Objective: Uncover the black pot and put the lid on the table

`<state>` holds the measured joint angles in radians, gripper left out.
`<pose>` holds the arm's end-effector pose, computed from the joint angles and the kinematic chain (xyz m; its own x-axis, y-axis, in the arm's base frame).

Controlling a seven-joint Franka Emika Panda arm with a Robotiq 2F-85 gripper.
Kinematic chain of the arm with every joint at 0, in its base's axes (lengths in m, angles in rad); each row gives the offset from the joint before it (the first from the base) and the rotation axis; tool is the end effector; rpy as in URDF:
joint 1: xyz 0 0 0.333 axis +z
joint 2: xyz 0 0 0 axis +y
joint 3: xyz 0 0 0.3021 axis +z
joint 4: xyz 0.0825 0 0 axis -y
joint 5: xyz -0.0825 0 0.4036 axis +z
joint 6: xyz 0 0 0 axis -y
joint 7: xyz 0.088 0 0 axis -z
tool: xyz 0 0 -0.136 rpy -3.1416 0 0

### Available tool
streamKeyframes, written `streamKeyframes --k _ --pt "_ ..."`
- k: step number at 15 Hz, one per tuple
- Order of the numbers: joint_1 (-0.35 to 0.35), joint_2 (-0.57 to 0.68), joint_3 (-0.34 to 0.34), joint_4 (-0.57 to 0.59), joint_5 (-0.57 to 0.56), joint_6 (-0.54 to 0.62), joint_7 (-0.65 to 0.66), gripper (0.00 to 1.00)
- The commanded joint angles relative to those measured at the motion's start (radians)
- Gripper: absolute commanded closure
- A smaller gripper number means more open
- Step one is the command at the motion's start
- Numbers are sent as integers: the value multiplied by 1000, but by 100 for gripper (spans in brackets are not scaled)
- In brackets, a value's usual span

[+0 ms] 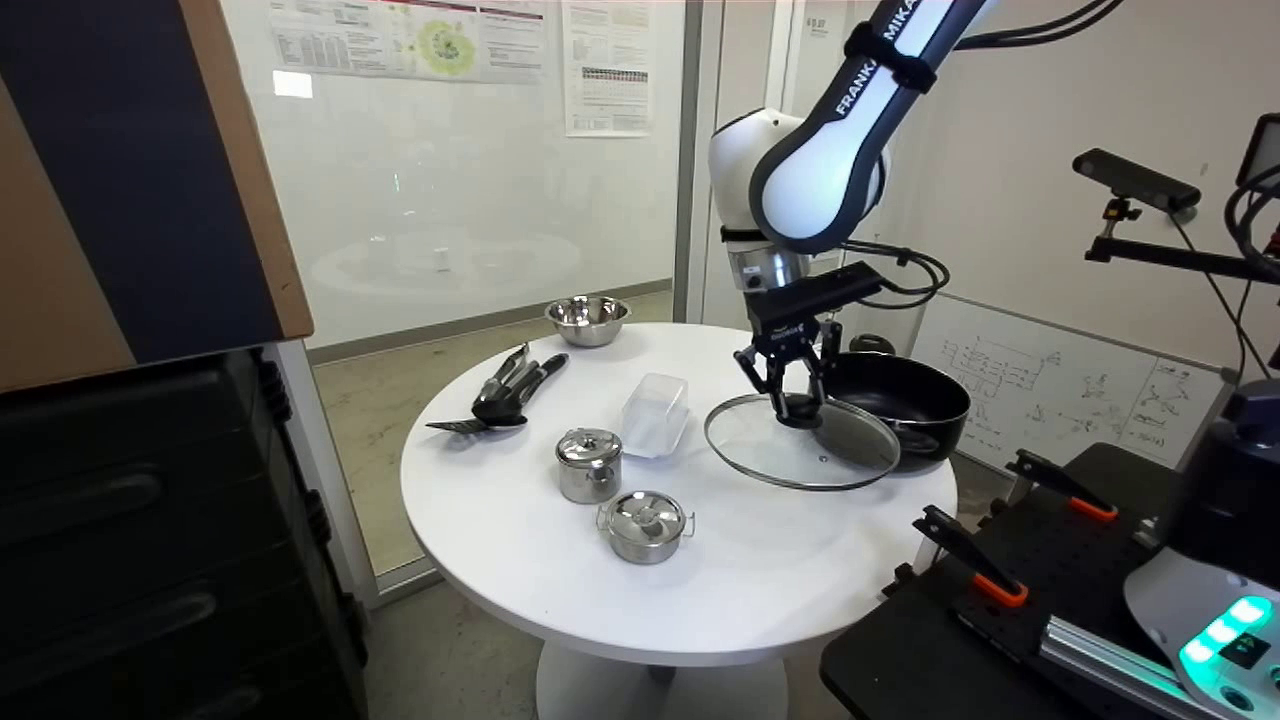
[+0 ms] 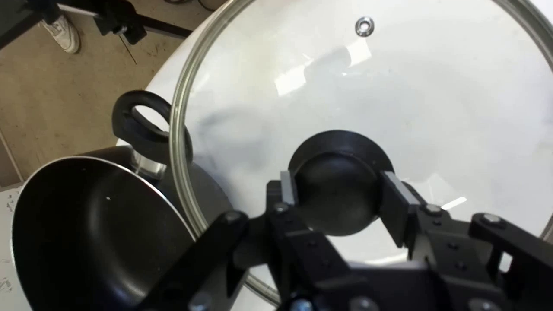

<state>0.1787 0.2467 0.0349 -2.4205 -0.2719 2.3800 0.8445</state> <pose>0.4494 0.0905 0.1296 0.9063 -0.4082 -0.1094 -0.3624 -0.8839 0.2956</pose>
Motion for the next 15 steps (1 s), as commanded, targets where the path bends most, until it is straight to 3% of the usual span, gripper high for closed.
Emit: streamKeyframes --k 1,15 --pt "12 27 -14 52 -14 -4 7 76" --pt "33 148 -60 139 -18 8 14 76"
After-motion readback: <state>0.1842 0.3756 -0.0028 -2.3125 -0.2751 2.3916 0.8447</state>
